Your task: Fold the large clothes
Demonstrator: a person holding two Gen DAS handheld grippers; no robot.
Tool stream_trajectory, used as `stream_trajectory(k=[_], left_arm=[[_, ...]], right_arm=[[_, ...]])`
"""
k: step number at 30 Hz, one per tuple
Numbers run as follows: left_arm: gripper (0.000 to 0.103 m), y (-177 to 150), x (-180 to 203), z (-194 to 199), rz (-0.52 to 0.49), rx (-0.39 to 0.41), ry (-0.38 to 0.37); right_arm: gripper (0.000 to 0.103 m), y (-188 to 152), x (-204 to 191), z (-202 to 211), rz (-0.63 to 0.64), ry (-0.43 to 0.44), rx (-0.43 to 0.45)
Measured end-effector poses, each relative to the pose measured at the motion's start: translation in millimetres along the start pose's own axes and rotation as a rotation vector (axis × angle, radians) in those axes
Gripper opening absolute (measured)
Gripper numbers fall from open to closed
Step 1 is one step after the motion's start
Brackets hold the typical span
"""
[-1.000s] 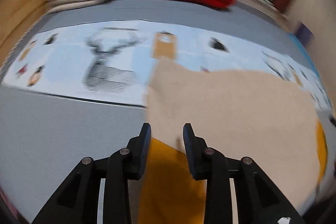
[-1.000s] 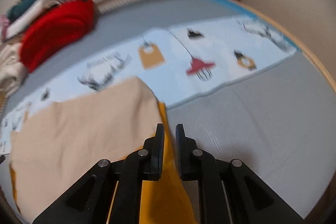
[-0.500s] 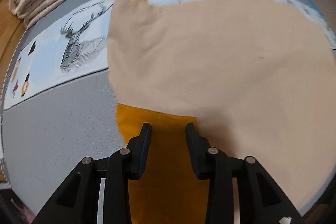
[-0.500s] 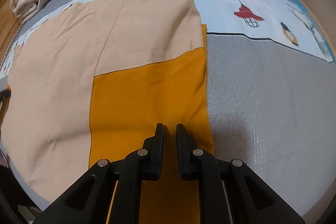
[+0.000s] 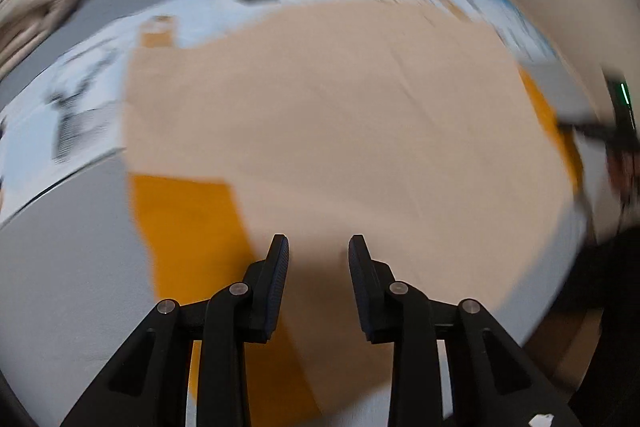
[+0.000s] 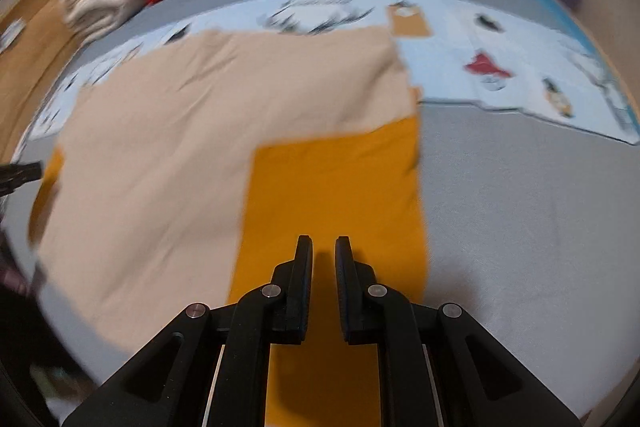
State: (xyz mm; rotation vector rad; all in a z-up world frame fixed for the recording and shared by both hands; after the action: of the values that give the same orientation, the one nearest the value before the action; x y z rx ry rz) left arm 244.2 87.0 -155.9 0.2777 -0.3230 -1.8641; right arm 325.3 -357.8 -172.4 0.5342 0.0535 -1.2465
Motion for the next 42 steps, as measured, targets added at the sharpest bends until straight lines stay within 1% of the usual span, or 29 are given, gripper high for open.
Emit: stream_trajectory(k=[2, 3, 4, 5, 7, 8, 10, 12, 14, 16, 18, 20, 21, 22, 23, 24, 25, 26, 27, 28, 29, 31, 32, 33, 35, 37, 39, 40, 42], left_arm=[[0.028, -28.6, 12.3, -22.4, -0.09, -0.098, 0.024], [0.031, -40.3, 11.8, -30.8, -0.12, -0.133, 0.048], [0.031, -48.3, 9.9, -33.6, -0.139, -0.139, 0.059], [0.031, -49.1, 8.1, -31.0, -0.131, -0.131, 0.055], [0.031, -50.6, -5.5, -23.4, -0.052, -0.135, 0.053], [0.03, -52.7, -10.6, -21.5, -0.032, -0.138, 0.061], [0.029, -67.4, -25.1, -20.6, -0.035, -0.164, 0.114], [0.029, -83.2, -33.4, -22.2, -0.039, -0.198, 0.148], [0.029, -95.2, -38.7, -20.7, -0.032, -0.221, 0.162], [0.029, -111.4, -49.1, -19.4, -0.004, -0.258, 0.184], [0.029, -126.3, -59.7, -18.6, 0.019, -0.299, 0.221], [0.028, -138.1, -72.4, -12.2, 0.062, -0.327, 0.257], [0.019, -137.1, -77.1, -5.5, 0.072, -0.315, 0.287], [0.015, -132.7, -82.5, 3.8, 0.081, -0.285, 0.333], [0.015, -123.8, -87.4, 18.7, 0.107, -0.225, 0.374], [0.015, -111.9, -89.4, 38.3, 0.158, -0.144, 0.39], [0.015, -102.0, -87.9, 58.4, 0.217, -0.062, 0.383], [0.015, -94.3, -85.9, 71.3, 0.253, -0.01, 0.379], [0.015, -85.6, -78.8, 88.9, 0.3, 0.06, 0.37], [0.017, -77.9, -69.4, 98.0, 0.327, 0.102, 0.363], [0.017, -73.8, -63.2, 109.0, 0.36, 0.149, 0.357], [0.017, -75.6, -44.3, 125.0, 0.456, 0.233, 0.315], [0.017, -75.4, -47.0, 127.5, 0.5, 0.255, 0.295], [0.017, -79.2, -40.0, 124.7, 0.536, 0.268, 0.28], [0.016, -89.4, -21.8, 113.9, 0.593, 0.271, 0.244], [0.016, -95.9, -18.4, 95.9, 0.637, 0.251, 0.222], [0.016, -108.0, -8.1, 77.9, 0.684, 0.221, 0.185], [0.016, -112.6, -4.3, 69.8, 0.712, 0.2, 0.154], [0.017, -121.7, -3.0, 59.3, 0.757, 0.177, 0.115]], right_arm=[[0.013, -26.5, 6.0, -16.0, 0.039, -0.068, -0.119], [0.012, -35.3, 8.3, -19.1, 0.044, -0.085, -0.15], [0.012, -42.3, 9.9, -19.8, 0.039, -0.084, -0.172], [0.012, -44.9, 10.8, -17.1, 0.024, -0.077, -0.172], [0.012, -48.1, 13.9, -11.3, -0.005, -0.072, -0.17], [0.012, -50.7, 15.4, -8.7, -0.017, -0.072, -0.174], [0.012, -56.7, 17.8, -8.0, -0.024, -0.078, -0.194], [0.012, -64.5, 21.3, -8.7, -0.028, -0.096, -0.221], [0.012, -68.7, 22.9, -6.8, -0.038, -0.104, -0.227], [0.012, -73.4, 26.0, -5.9, -0.051, -0.117, -0.241], [0.012, -82.1, 30.3, -4.9, -0.058, -0.149, -0.27], [0.012, -85.1, 35.5, 2.9, -0.059, -0.217, -0.274], [0.013, -82.8, 38.0, 9.1, -0.061, -0.255, -0.258], [0.013, -76.5, 39.0, 19.3, -0.061, -0.292, -0.217], [0.013, -63.1, 36.2, 37.3, -0.065, -0.322, -0.131], [0.013, -52.7, 31.6, 51.9, -0.074, -0.331, -0.058], [0.013, -39.3, 24.2, 71.5, -0.088, -0.335, 0.037], [0.013, -24.8, 9.7, 97.2, -0.102, -0.334, 0.164], [0.017, -16.6, -1.6, 113.2, -0.106, -0.33, 0.24], [0.017, -9.1, -19.7, 131.6, -0.111, -0.328, 0.33], [0.017, -5.5, -41.1, 143.9, -0.115, -0.316, 0.402], [0.017, -6.8, -82.0, 150.4, -0.127, -0.274, 0.491], [0.017, -8.9, -97.5, 147.9, -0.131, -0.256, 0.511], [0.017, -13.7, -117.4, 140.3, -0.131, -0.236, 0.521], [0.017, -24.7, -152.4, 118.4, -0.115, -0.195, 0.511], [0.017, -32.1, -181.6, 87.2, -0.074, -0.18, 0.476], [0.017, -33.8, -197.8, 55.9, -0.017, -0.18, 0.417], [0.017, -34.6, -207.3, 42.8, 0.011, -0.174, 0.393], [0.017, -35.3, -218.3, 23.9, 0.06, -0.186, 0.362]])
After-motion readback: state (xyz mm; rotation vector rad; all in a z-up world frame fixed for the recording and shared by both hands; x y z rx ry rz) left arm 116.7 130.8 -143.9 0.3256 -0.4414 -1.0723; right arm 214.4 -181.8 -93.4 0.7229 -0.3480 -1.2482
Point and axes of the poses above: each gripper's, at about its wrist camera, not at the fingertips, and z roughly against the way its jaws point, x to its right, y to its top, the point moved 9 cm from there along -z, roughly the way its jaws point, and after that the axes turned 11 degrees about y, right-handed, at the moved point
